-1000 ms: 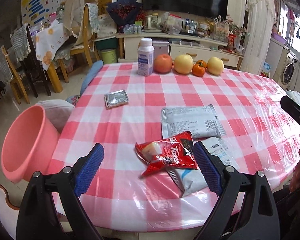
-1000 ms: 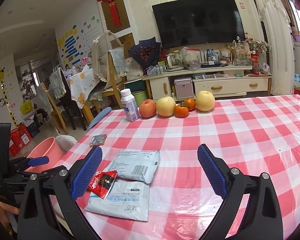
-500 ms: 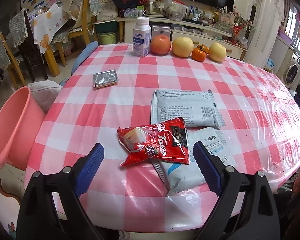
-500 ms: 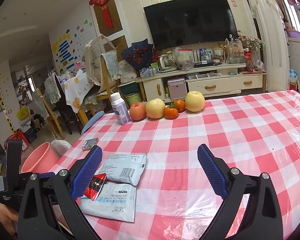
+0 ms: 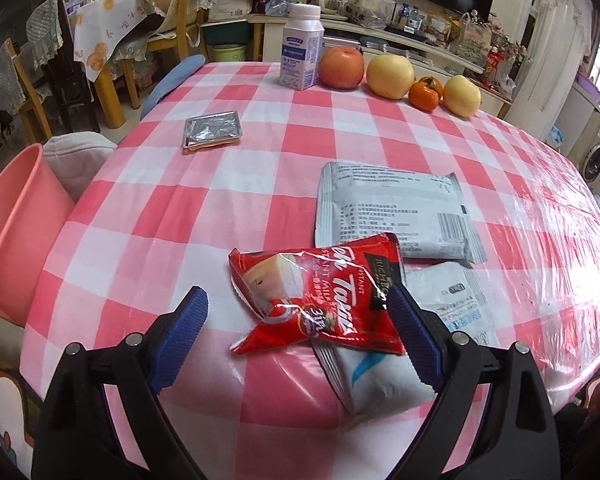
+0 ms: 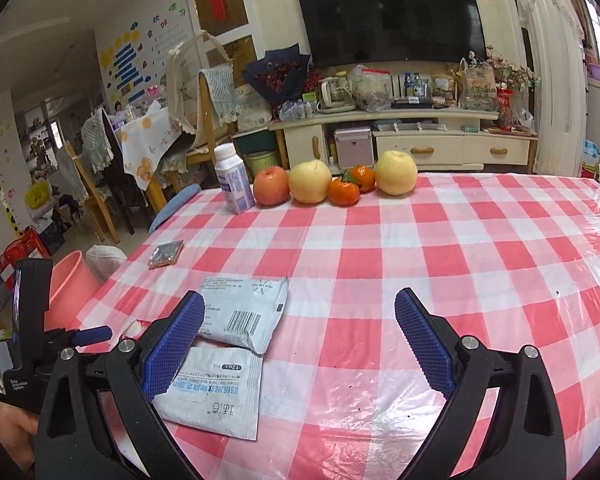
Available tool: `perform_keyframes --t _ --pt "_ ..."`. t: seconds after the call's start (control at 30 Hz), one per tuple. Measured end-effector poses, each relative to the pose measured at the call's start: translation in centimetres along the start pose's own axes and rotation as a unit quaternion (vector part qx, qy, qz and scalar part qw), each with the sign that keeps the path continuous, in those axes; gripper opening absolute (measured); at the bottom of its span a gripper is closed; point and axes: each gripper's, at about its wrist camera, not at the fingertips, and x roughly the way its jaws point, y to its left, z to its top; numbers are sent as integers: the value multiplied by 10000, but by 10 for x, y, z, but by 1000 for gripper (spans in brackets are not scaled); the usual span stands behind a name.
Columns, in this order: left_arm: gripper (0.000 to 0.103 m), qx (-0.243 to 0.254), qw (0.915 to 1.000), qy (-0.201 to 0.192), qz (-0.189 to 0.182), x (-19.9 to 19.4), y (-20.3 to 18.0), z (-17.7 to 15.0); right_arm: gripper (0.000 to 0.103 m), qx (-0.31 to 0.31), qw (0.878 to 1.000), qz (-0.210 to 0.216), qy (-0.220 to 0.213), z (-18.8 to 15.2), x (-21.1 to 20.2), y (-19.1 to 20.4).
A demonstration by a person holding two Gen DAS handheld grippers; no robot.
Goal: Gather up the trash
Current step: 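Grasp the red Teh Tarik sachet with the left gripper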
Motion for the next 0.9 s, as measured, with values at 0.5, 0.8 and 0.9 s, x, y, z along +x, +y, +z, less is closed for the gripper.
perform_keyframes --t 0.5,0.8,0.9 --pt "92 -183 9982 268 -511 22 4 5 95 -70 9966 321 759 -7 46 16" --pt "92 619 9871 743 -1273 19 -19 -7 95 -158 9946 335 969 -9 58 19" --pt "92 1238 9812 732 -1284 8 -28 -11 95 -135 9944 325 999 -10 59 17"
